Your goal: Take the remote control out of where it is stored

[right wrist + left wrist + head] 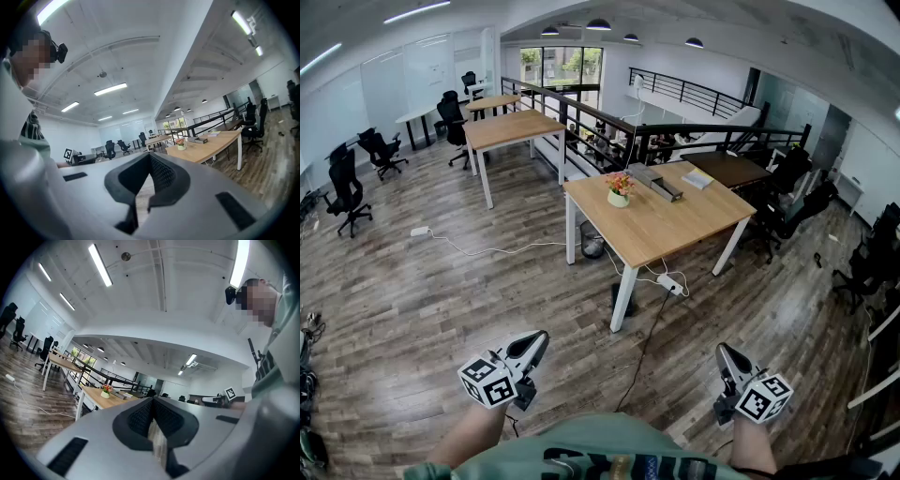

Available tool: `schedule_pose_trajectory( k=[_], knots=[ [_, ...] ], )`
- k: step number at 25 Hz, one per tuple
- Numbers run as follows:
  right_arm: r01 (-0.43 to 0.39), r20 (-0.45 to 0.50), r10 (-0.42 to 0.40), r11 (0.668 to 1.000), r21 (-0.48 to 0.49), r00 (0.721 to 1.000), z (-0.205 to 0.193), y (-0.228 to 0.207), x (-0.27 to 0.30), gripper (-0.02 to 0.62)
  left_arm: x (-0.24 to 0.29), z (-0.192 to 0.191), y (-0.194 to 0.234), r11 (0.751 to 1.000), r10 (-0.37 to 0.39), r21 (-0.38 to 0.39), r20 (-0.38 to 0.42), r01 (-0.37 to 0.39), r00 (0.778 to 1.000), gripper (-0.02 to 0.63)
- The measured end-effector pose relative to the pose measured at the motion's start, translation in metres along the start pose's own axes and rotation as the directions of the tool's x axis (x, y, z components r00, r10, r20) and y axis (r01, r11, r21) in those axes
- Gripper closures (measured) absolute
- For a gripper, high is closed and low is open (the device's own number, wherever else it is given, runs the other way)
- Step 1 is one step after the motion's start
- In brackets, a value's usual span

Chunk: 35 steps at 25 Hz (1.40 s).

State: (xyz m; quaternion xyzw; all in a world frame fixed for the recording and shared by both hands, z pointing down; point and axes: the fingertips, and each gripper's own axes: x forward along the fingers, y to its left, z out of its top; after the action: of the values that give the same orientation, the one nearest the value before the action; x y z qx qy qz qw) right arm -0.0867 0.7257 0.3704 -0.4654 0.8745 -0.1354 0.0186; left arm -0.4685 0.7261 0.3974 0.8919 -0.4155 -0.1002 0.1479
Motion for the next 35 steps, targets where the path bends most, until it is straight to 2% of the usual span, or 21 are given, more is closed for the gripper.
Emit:
schedule_pose_trajectory(
  k=[16, 20, 27, 35],
  knots=[
    [-0.012, 0.004, 0.012, 1.0, -0.014, 1.0, 0.003, -0.003, 0.007, 0.592, 0.006, 0.002, 0.002, 1.0, 0.001, -0.001, 0.005, -0.001, 1.0, 0.603],
    [-0.025, 0.018, 0.025, 1.0, 0.009, 1.0, 0.006, -0.002, 0.009, 0.591, 0.008, 0.0, 0.002, 1.0, -0.001, -0.004, -0.006, 0.001, 1.0, 0.603],
    [-0.01, 0.033, 0.009, 1.0, 0.029, 0.999, 0.006, -0.016, 0.007, 0.592, 0.023, -0.005, -0.003, 1.0, -0.01, -0.003, -0.023, 0.01, 1.0, 0.603],
    [0.003, 0.052, -0.003, 1.0, 0.001, 0.999, 0.015, -0.041, -0.013, 0.592, 0.057, -0.014, -0.024, 0.999, -0.047, 0.0, -0.036, 0.047, 0.998, 0.603]
  ],
)
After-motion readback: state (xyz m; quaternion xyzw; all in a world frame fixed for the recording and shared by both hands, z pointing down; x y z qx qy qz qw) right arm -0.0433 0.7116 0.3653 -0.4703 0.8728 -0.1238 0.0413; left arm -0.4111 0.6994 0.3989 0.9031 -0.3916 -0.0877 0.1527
